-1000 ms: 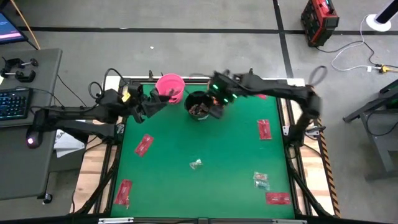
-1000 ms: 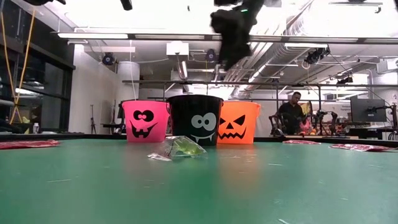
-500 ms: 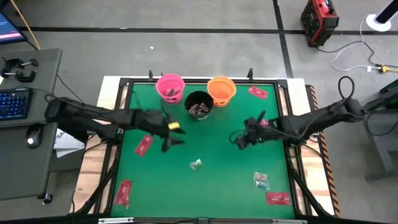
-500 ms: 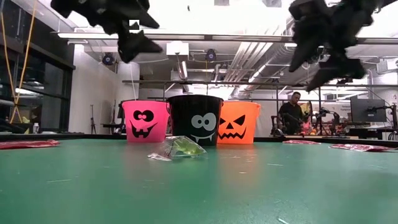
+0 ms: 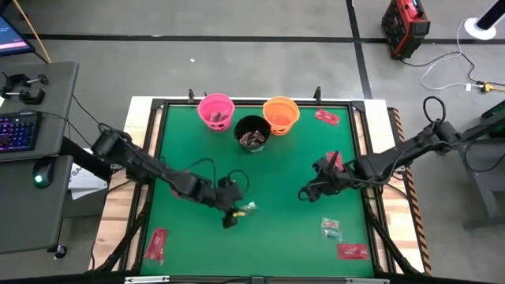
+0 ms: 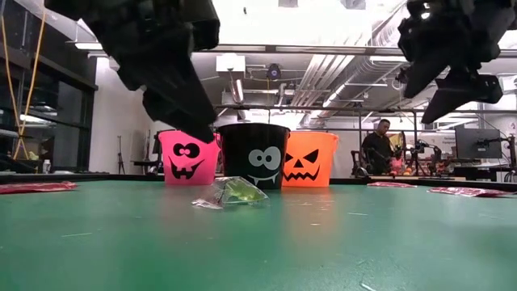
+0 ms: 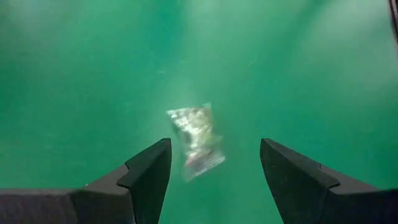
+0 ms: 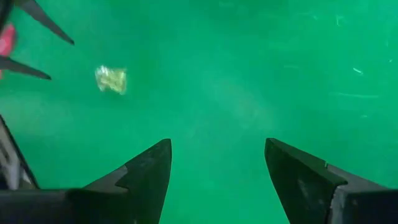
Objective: Sort candy by brand, put in halloween buckets
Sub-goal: Put the green gummy into the pink bucket
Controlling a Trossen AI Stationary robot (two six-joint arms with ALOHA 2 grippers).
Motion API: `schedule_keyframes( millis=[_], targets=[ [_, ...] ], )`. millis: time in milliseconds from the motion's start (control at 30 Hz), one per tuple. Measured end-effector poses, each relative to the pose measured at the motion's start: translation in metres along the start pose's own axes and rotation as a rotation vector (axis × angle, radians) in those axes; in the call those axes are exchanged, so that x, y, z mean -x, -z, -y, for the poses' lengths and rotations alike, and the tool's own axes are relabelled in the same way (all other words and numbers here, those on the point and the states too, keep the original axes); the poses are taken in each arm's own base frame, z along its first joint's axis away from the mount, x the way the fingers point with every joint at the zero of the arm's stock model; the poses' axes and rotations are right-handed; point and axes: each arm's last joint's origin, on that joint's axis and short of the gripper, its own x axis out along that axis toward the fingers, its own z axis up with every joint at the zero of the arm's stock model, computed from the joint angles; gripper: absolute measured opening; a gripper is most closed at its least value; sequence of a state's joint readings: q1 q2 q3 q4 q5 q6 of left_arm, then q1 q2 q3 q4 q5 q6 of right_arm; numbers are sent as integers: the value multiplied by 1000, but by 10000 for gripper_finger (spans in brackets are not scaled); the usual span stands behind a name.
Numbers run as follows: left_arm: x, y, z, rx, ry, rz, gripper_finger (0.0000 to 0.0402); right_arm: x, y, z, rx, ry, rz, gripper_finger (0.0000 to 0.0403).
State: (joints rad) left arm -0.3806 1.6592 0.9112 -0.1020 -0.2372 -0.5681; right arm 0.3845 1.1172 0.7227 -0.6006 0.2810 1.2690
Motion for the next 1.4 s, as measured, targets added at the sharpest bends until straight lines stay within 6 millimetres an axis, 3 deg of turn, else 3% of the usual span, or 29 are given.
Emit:
schedule_keyframes(
  millis=[267,500,667,767,833,900,967,1167,1400],
  targets=[
    [-32,1,26,-26,-108,-7,236,1,5,7,152,67,-34,252],
    [-61,14,24,-14,-182,-104,236,1,5,9,204,94,-47,252],
    [-65,13,17,101,-207,-118,232,1,6,9,214,94,-46,252],
    [-62,11,13,136,-225,-138,190,1,6,9,215,95,-43,252],
    [-58,10,7,143,-241,-174,127,1,6,9,214,95,-42,252],
    [-49,7,0,124,-252,-230,50,1,6,9,207,94,-42,252],
    [-36,1,-10,99,-276,-277,18,1,6,9,193,94,-41,252],
    [38,-45,-53,37,-400,-177,6,1,4,8,161,92,-4,252],
    [123,-90,-158,183,-629,30,1,1,1,5,39,78,93,252]
  ],
)
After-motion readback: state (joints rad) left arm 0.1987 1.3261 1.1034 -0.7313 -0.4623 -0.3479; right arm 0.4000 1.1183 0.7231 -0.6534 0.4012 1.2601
